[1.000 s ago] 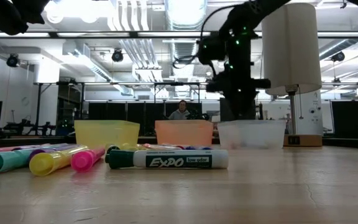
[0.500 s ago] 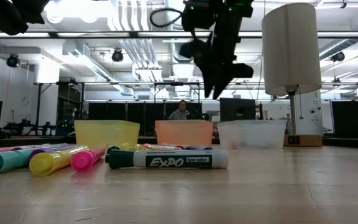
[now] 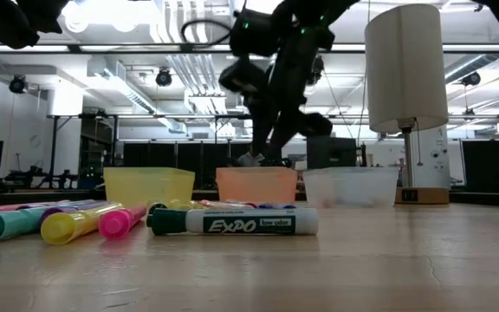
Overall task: Pick & Place Markers
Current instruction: Put the right dark blue mini marker into the white bin
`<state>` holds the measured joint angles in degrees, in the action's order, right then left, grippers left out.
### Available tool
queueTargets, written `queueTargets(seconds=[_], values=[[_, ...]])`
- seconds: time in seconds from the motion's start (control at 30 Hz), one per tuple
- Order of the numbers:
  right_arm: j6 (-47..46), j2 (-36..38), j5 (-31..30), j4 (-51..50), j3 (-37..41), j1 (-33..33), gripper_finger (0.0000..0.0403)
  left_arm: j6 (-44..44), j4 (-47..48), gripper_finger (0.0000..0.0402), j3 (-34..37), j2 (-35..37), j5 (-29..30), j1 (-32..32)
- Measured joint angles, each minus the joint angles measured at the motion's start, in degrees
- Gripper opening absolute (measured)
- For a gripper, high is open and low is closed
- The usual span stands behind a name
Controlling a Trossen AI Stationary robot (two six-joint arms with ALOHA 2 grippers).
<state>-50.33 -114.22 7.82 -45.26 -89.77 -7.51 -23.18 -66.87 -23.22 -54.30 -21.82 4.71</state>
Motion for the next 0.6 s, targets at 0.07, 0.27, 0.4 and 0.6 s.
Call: queueTargets(seconds=[0.07,0.27,0.4,0.6], values=[[-0.5,-1.8,0.1,-0.7,-0.5,0.0,0.0093,0.0,0.0,0.0133,0.0,0.0,0.0,0.0],[-0.7,-5.5,0.4,-4.0,-1.4,-0.2,0.0091,0.0,0.0,0.0133,0.0,0.0,0.0,0.0],[-1.0,-6.2,-0.2,-3.8,-1.5,-0.7,0.0091,-0.1,0.0,0.0133,0.0,0.0,0.0,0.0],[-0.9,-6.9,-0.3,-3.7,-1.5,-1.8,0.0093,-0.8,0.0,0.0133,0.0,0.0,-0.2,0.0]])
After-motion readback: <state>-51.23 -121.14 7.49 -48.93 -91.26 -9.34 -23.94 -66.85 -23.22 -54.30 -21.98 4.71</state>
